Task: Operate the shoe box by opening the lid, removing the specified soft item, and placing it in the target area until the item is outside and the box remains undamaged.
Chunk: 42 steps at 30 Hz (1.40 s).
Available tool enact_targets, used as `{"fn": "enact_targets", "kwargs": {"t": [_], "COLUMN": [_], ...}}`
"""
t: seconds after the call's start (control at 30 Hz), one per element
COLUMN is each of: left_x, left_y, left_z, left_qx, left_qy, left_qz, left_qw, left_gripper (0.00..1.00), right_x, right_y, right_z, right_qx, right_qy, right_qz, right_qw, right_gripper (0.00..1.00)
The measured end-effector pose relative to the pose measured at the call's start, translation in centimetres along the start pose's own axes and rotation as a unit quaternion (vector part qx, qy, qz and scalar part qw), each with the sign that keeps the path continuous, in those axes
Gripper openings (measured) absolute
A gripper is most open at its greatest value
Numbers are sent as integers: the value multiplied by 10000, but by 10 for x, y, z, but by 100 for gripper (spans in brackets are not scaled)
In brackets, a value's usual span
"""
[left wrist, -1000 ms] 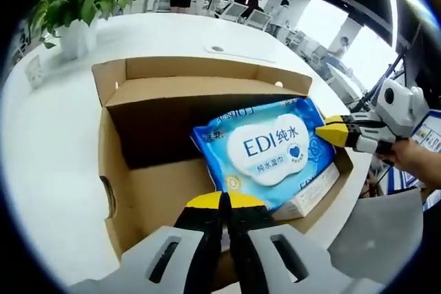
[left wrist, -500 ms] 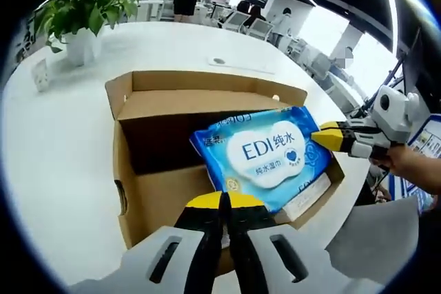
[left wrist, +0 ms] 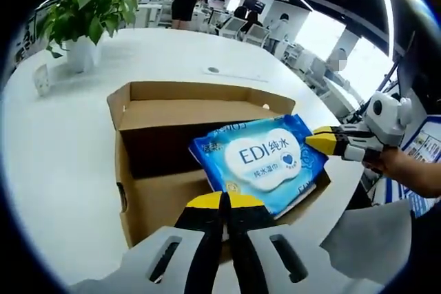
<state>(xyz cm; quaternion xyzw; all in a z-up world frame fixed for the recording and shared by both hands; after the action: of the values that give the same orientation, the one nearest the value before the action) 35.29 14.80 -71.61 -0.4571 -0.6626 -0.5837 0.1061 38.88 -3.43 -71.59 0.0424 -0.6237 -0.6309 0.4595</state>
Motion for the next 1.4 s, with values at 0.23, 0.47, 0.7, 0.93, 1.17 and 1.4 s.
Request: {"fn": "enact_targets", "kwargs": {"t": [0.23, 0.47, 0.7, 0.93, 1.17, 1.4], "left_x": [1, -2, -7, -13, -21, -30], "left_y": [9, 18, 25, 35, 44, 50], "left_z": [-7, -22, -34, -45, -54, -70], "left_qx": [-60, -131, -212, -330, -389, -468], "left_qy": [-77, -191, -280, -345, -431, -514], "left_qz": [-56, -109, -157, -197, -226, -225], "left_qw": [9999, 9997, 9993, 9987, 9981, 9973], "left_gripper": [0, 0, 0, 0, 0, 0], "right_x": [11, 26, 38, 49, 58, 71], "right_y": [2, 2, 3, 5, 5, 2], "right_z": [-4, -14, -26, -36, -47, -62], "right_qx": [-67, -179, -273, -444, -548, -612], "right_qy": [-27, -116, -223, -291, -370, -463], "right_qz": [-58, -107, -155, -202, -234, -250], "right_qw": [10000, 9997, 9993, 9984, 9975, 9967], "right_gripper": [0, 0, 0, 0, 0, 0]}}
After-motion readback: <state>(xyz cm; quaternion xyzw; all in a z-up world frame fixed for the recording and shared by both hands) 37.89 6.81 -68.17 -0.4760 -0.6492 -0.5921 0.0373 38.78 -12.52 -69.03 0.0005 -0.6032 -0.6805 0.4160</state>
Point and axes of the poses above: the point that each gripper's makers call its tool centre point, and the gripper's own axes: x roughly backward along the fingers, z roughly to its left, y roughly out of its top, the point moved 4 cm from there along x, roughly backward along the fingers, and after that the axes turned 5 degrees about -x, right-handed, at the moved point
